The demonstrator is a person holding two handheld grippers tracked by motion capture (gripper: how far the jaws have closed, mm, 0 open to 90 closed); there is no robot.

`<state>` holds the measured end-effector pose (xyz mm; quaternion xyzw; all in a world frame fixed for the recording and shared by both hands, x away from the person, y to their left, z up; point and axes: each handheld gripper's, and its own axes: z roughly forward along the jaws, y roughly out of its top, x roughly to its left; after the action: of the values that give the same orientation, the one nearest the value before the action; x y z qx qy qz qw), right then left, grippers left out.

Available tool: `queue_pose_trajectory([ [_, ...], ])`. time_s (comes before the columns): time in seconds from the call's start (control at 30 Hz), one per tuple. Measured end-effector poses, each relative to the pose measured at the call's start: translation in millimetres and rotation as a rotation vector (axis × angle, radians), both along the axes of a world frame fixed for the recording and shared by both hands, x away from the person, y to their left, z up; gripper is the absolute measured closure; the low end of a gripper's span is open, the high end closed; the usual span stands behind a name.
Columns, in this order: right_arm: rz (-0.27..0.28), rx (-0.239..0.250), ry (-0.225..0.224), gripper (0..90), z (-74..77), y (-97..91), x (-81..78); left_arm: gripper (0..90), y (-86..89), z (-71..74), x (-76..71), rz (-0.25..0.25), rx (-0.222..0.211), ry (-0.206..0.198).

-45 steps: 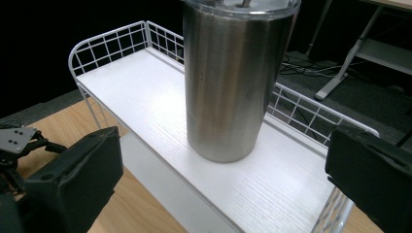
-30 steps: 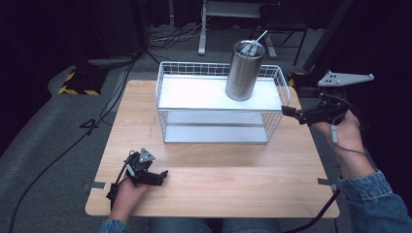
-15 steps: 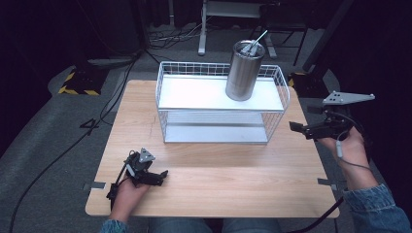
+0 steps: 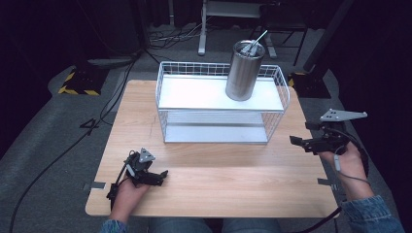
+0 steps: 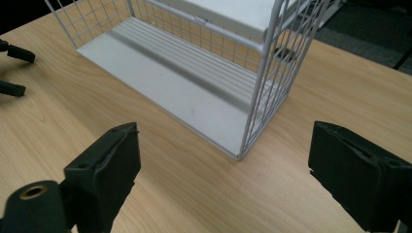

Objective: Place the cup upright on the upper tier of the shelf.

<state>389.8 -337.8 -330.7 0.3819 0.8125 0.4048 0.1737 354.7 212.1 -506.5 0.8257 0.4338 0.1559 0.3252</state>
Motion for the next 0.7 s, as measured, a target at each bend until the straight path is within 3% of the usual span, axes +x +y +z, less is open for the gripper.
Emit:
queue_pose_trajectory([
  [0.27, -0.001, 0.005, 0.061, 12.3, -38.0, -6.5, -4.6, 2.5, 0.4, 0.3, 0.1, -0.002, 0.009, -0.004],
  [0.7, -0.009, -0.018, 0.066, 14.6, -81.5, -1.1, -12.3, 2.5, 0.3, 0.3, 0.0, -0.001, 0.007, -0.004],
])
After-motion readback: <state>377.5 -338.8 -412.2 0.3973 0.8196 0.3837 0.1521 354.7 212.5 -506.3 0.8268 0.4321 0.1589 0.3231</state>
